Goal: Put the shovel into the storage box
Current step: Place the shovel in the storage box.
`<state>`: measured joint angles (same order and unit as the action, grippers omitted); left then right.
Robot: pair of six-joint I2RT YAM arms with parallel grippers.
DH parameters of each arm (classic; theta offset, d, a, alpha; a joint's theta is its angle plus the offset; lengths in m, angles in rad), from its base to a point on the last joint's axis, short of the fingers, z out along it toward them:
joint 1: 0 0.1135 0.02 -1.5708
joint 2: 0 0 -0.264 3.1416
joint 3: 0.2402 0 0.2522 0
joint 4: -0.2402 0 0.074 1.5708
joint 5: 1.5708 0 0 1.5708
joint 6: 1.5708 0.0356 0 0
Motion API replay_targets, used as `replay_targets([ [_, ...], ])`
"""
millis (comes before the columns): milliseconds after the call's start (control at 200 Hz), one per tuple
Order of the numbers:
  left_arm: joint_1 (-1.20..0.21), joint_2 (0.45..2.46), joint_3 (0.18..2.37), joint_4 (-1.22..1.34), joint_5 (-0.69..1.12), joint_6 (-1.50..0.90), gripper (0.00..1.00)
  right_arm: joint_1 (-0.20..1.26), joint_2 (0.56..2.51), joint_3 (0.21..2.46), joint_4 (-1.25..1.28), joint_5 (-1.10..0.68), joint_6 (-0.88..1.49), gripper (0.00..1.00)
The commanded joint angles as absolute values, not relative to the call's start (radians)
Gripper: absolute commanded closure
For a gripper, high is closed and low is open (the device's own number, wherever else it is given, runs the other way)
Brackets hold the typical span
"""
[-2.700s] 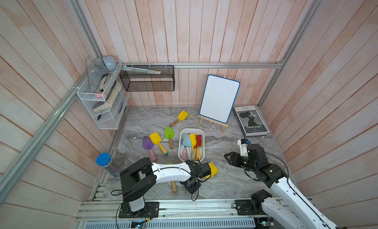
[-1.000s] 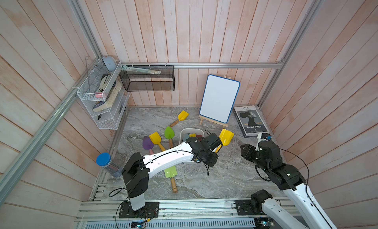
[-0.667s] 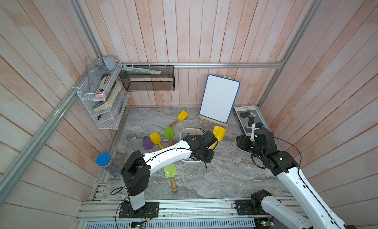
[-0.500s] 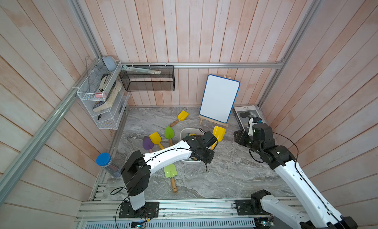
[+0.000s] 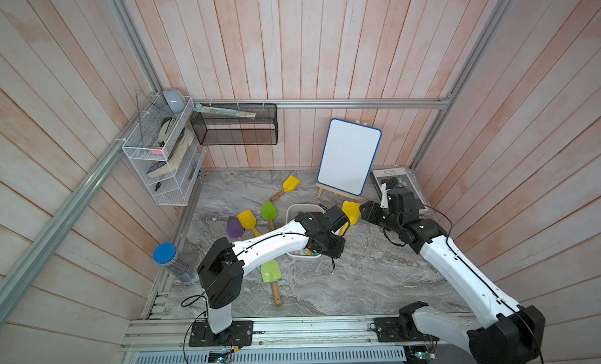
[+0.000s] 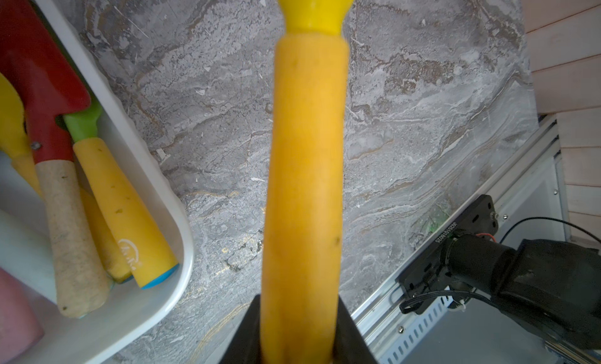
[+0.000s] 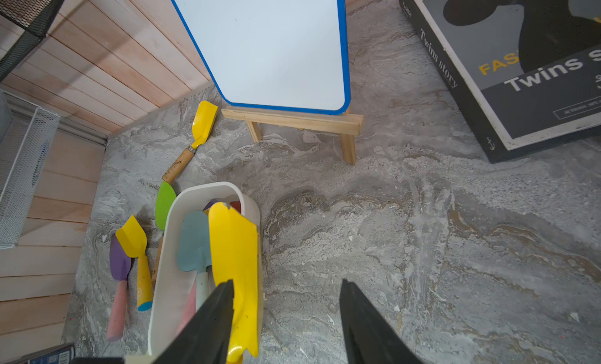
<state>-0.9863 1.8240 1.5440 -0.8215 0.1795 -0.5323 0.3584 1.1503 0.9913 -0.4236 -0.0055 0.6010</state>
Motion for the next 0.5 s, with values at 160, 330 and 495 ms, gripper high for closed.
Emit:
replay_targets([
  [160,-0.984,1.829,1.58,-0.836,0.187,-0.551,0.82,0.38,1.218,0.982,-0.34,-0.015,0.604,0.49],
  [330,-0.984,1.837,1.586,-0.84,0.174,-0.549,0.82,0.406,1.244,0.985,-0.331,-0.01,0.607,0.5],
  [495,-0.983,1.848,1.615,-0.852,0.167,-0.546,0.82,0.421,1.258,0.968,-0.324,-0.011,0.613,0.55],
])
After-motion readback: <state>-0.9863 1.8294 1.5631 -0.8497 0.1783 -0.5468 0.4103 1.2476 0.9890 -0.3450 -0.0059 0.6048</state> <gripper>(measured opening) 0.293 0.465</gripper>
